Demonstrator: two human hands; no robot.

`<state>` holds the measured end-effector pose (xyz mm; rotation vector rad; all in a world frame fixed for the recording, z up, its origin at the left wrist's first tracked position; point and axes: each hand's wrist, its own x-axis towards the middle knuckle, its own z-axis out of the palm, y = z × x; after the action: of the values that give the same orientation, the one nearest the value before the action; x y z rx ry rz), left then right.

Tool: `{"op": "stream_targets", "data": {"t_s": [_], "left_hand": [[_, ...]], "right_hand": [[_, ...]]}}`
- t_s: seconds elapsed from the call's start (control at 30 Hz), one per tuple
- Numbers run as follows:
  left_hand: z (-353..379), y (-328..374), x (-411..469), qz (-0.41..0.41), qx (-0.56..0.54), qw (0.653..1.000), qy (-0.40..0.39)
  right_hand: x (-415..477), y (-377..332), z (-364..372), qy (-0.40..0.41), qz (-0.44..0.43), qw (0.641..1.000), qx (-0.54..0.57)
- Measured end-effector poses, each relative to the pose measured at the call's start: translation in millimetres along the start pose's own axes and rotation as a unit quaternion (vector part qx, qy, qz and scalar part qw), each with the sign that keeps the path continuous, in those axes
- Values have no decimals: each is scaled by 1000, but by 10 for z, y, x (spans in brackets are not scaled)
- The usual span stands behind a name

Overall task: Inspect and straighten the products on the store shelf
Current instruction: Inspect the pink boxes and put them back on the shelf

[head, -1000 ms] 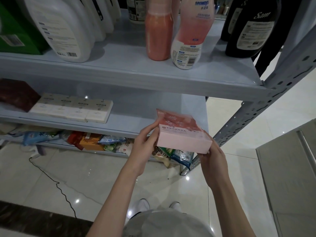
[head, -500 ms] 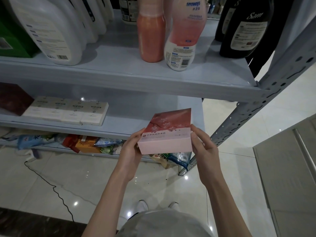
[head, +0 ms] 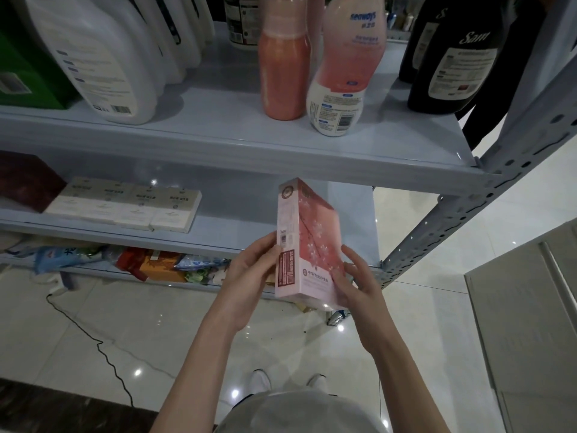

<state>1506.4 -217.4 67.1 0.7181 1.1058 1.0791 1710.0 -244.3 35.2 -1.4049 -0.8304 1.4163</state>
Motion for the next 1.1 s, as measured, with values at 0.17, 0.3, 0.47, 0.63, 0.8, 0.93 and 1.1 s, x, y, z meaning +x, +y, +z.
{"op": "stream_targets", "data": {"t_s": [0.17,0.3,0.47,0.63,0.8,0.93,1.1], "left_hand": [[57,-34,-16,-44,-11,998,-45],[41,-73,-25,-29,3,998,-52],[21,-115,-30,-23,43,997,-68],[-25,-138,-38,-7,79,995,-68],[-79,-194,-36,-13,75,995,-68],[-103,-223,-14,-3,93,993,-76],[-110,-230,-8,6,112,990,-80]], "right_hand": [[18,64,58,-20,29,999,12],[-19,-58,117,-20,35,998,-53],[-8,-136,150,-49,7,993,-107],[-35,-134,171,-89,-12,994,-70],[-31,-111,159,-106,-6,992,-70],[-37,-57,130,-116,-1,992,-47],[-46,-28,125,-120,-9,992,-41]]}}
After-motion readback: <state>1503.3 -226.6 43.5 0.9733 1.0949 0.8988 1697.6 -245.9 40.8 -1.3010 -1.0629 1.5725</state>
